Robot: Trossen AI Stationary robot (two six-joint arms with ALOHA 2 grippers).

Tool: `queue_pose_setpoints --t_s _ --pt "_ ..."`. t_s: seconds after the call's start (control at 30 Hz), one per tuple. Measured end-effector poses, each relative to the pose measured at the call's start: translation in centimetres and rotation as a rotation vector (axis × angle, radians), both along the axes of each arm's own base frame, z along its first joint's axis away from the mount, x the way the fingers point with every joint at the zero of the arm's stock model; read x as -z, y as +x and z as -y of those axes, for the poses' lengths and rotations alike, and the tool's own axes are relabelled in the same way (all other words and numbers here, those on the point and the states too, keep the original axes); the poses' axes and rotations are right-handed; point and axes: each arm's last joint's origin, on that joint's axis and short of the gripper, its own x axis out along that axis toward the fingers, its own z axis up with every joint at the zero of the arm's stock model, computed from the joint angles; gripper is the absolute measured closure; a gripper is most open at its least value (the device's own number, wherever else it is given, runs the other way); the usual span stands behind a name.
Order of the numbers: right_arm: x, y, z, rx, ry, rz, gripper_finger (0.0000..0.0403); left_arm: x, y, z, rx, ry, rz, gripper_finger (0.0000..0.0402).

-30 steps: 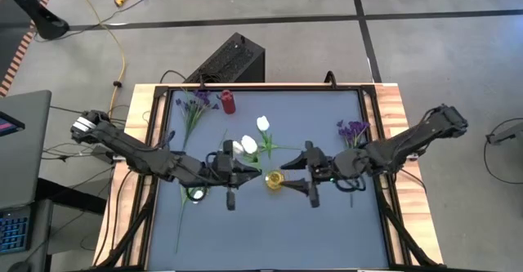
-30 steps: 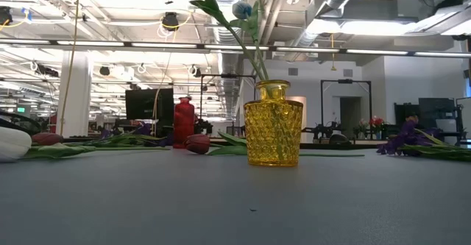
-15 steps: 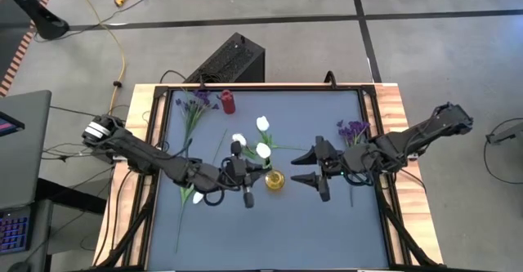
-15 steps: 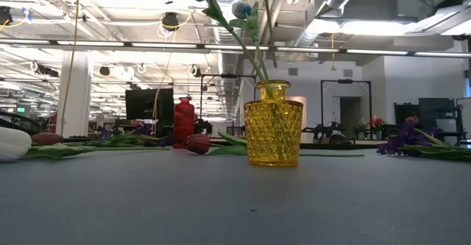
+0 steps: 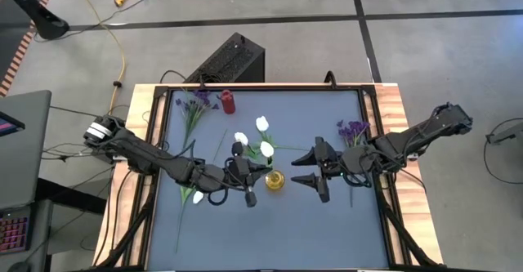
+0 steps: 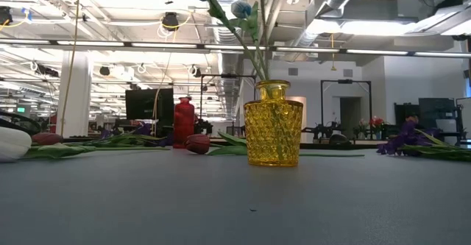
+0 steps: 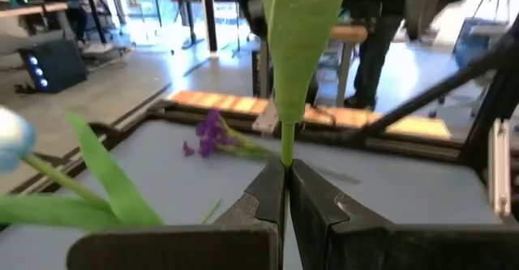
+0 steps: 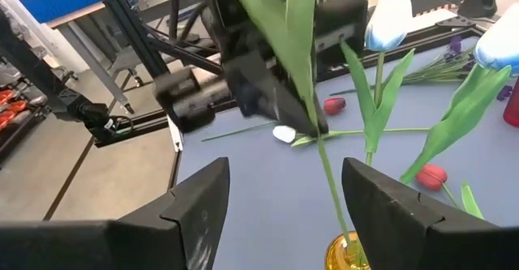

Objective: Sort flowers into vase by color
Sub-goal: Put the white flower into the yellow vase

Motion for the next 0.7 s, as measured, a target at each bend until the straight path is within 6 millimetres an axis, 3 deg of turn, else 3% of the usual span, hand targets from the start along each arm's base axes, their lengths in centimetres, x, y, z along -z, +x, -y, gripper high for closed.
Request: queue_pose_setpoints --t_s 0.7 --pt "0.0 -0.1 -0.2 -0.007 0.0 0.0 0.0138 2.8 0.9 0.0 0.027 -0.028 -0.13 0.0401"
